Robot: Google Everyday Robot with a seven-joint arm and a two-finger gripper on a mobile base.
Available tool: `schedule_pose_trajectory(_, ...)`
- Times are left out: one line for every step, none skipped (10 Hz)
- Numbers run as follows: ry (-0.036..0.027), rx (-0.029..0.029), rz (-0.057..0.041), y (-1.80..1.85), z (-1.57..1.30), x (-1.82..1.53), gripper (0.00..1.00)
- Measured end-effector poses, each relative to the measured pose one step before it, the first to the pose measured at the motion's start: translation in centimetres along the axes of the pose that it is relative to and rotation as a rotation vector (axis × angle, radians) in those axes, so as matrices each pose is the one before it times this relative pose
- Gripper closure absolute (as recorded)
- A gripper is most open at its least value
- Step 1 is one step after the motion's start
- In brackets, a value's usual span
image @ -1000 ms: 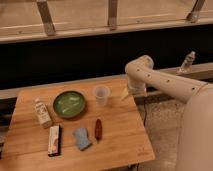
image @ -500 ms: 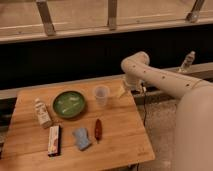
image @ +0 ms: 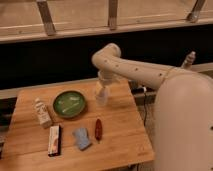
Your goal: Place the bottle in the ceramic bowl
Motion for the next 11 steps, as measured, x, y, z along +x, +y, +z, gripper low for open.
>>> schedule_pose_trajectory(-0.0163, -0.00345, -0.06071, 3.057, -1.209, -1.173, 0.2)
schedule_pose_trajectory(0.0025, 0.00402, -0.0019, -0.013, 0.026, 0.071, 0.2)
schedule_pose_trajectory(0.00761, 0.00621, 0.00794, -0.547, -0.012, 0.427, 0.2)
schedule_pose_trajectory(-0.00071, -0.0039, 0.00079, 0.12, 0.048, -0.025, 0.2)
schedule_pose_trajectory(-0.00261, -0.00063, -0.00369, 0.217, -0.012, -0.195, 0.2)
schedule_pose_trajectory(-0.00229, 0.0008, 0.00073, -0.058, -0.055, -0.041, 0.2)
schedule_pose_trajectory(0.00157, 0.00099, 0.00378, -0.214, 0.02, 0.164, 0.2)
schedule_pose_trajectory(-0.00049, -0.00205, -0.00085, 0.106, 0.033, -0.061, 0.2)
schedule_pose_trajectory(-0.0057, -0.00771, -0.00136, 0.156, 0.092, -0.132, 0.2)
schedule_pose_trajectory(-0.01203, -0.00006, -0.01067, -0.073, -0.249, -0.154, 0.2)
schedule_pose_trajectory(-0.02164, 0.00205, -0.03346, 0.496, -0.74, -0.923, 0.2)
